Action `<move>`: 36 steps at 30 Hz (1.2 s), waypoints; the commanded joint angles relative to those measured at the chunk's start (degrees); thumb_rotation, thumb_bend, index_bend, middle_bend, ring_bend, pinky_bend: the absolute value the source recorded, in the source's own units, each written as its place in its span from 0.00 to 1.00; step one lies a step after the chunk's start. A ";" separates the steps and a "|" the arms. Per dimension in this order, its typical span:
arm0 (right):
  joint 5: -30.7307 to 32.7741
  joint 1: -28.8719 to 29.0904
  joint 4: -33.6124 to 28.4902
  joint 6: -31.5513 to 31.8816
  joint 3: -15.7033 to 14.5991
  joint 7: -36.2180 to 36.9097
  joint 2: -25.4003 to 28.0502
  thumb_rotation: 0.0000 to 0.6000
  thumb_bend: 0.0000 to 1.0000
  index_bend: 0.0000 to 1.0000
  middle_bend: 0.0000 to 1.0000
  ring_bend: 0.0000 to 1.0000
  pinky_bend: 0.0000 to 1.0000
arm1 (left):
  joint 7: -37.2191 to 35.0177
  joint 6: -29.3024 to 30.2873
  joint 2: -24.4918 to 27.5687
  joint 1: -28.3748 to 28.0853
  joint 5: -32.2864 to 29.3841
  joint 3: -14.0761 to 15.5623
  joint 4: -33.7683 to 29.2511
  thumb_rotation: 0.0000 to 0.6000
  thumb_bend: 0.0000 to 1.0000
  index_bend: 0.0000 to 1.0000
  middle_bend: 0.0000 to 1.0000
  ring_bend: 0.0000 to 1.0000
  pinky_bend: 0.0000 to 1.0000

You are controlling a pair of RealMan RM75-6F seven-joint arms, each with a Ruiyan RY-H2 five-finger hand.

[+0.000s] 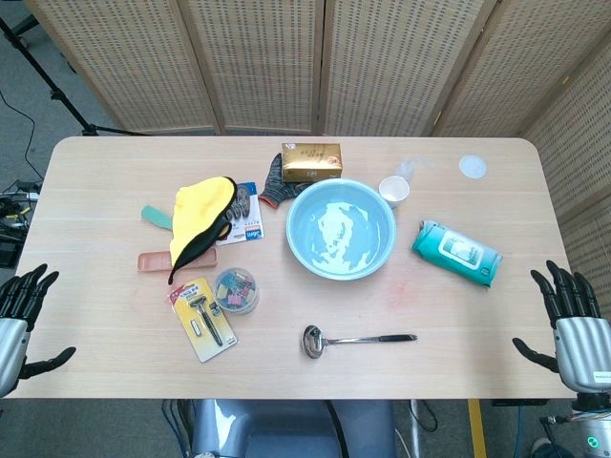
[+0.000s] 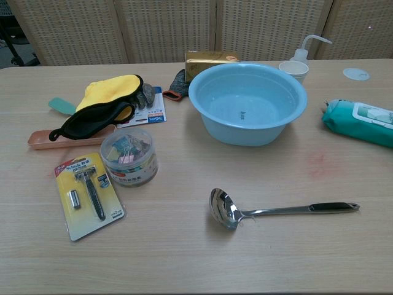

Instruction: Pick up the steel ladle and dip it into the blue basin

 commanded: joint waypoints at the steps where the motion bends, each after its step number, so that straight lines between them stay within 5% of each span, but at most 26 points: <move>1: -0.01 0.02 -0.05 -0.12 -0.06 0.11 0.04 1.00 0.00 0.06 0.00 0.00 0.00 | 0.06 -0.07 -0.03 -0.02 -0.04 0.00 0.00 1.00 0.00 0.00 0.00 0.00 0.00; 9: -1.44 0.66 0.22 -1.46 -0.96 0.83 -0.15 1.00 0.00 0.06 0.02 0.00 0.00 | 1.09 -0.65 -0.49 -0.34 -0.27 -0.10 -0.14 1.00 0.00 0.00 0.00 0.00 0.00; 12: -3.00 1.53 1.30 -2.52 -1.57 0.99 -1.19 1.00 0.00 0.06 0.18 0.05 0.00 | 0.96 -0.60 -0.44 -0.32 -0.55 -0.20 -0.16 1.00 0.00 0.00 0.00 0.00 0.00; 14: -5.09 3.16 2.92 -3.85 -1.77 0.80 -2.62 1.00 0.00 0.06 0.33 0.21 0.05 | 0.57 -0.47 -0.28 -0.31 -1.20 -0.51 -0.09 1.00 0.00 0.00 0.00 0.00 0.00; 16: -6.41 4.30 4.71 -4.27 -1.64 1.26 -4.13 1.00 0.00 0.06 0.54 0.46 0.34 | 0.25 -0.49 -0.14 -0.34 -1.48 -0.64 -0.13 1.00 0.00 0.00 0.00 0.00 0.00; 19: -7.82 6.33 6.30 -6.77 -2.08 0.60 -6.03 1.00 0.00 0.06 0.72 0.67 0.77 | -0.11 -0.38 0.02 -0.34 -1.62 -0.78 -0.17 1.00 0.00 0.00 0.00 0.00 0.00; 22: -7.56 8.16 4.99 -11.83 -3.24 -3.01 -6.67 1.00 0.00 0.06 0.83 0.78 0.95 | -0.45 -0.45 0.12 -0.37 -2.06 -0.93 -0.10 1.00 0.00 0.00 0.00 0.00 0.00; 29: -3.55 11.21 -1.15 -21.42 -4.39 -11.69 -8.51 1.00 0.00 0.07 0.91 0.86 1.00 | -0.84 -0.91 0.27 -0.62 -2.63 -1.14 0.10 1.00 0.00 0.00 0.00 0.00 0.00; 36: 0.94 14.13 -4.73 -27.66 -3.65 -20.81 -13.03 1.00 0.00 0.22 0.95 0.91 1.00 | -1.22 -0.71 0.43 -0.51 -2.51 -1.10 0.14 1.00 0.00 0.00 0.00 0.00 0.00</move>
